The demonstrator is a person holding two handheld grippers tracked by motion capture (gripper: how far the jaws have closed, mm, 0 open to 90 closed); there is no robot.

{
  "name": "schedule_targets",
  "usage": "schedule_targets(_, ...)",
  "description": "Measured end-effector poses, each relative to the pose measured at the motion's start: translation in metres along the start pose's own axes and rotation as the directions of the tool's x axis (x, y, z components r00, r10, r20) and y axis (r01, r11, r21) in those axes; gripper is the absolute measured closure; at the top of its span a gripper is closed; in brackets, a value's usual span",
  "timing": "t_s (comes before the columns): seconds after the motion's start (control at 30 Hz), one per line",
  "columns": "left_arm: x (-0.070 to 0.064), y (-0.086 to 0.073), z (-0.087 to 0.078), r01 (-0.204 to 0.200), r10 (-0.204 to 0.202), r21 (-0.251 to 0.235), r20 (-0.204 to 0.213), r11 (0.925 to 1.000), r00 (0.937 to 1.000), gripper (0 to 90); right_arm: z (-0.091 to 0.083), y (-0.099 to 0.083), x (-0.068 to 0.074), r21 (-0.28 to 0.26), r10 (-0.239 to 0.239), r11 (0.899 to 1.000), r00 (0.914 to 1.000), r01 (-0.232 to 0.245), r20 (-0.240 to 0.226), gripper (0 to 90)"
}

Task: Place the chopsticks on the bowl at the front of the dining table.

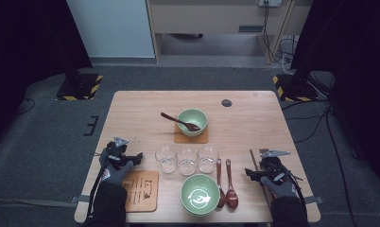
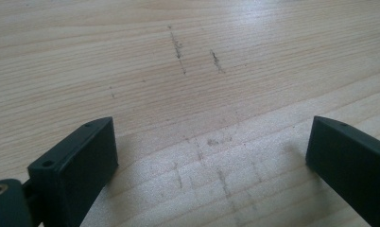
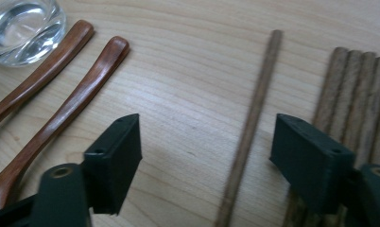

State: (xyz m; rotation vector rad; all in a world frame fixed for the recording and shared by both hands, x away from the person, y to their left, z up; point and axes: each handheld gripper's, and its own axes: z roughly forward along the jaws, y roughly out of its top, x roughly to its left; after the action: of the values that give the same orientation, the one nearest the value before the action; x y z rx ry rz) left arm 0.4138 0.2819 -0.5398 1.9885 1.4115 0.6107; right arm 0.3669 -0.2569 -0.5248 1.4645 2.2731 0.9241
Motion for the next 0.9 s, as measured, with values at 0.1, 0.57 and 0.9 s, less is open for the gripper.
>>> schedule_targets(0.1, 0.000, 0.000, 0.000, 0.000, 0.000, 0.000, 0.000, 1.0000, 1.0000, 2.0, -0.003, -0.002, 0.002, -0.013, -0.008, 1.000, 0.9989, 0.009, 0.047, 44.5)
schedule_targets(0.57, 0.000, 0.000, 0.000, -0.001, 0.001, 0.001, -0.001, 1.0000, 1.0000, 1.7, -0.004, -0.014, 0.014, -0.008, -0.034, 0.999, 0.9932, 0.035, 0.112, 65.0)
schedule_targets(0.9, 0.000, 0.000, 0.000, -0.001, 0.001, 0.001, -0.001, 1.0000, 1.0000, 1.7, -0.005, -0.017, 0.021, -0.018, -0.045, 0.999, 0.9922, 0.048, 0.116, 77.8)
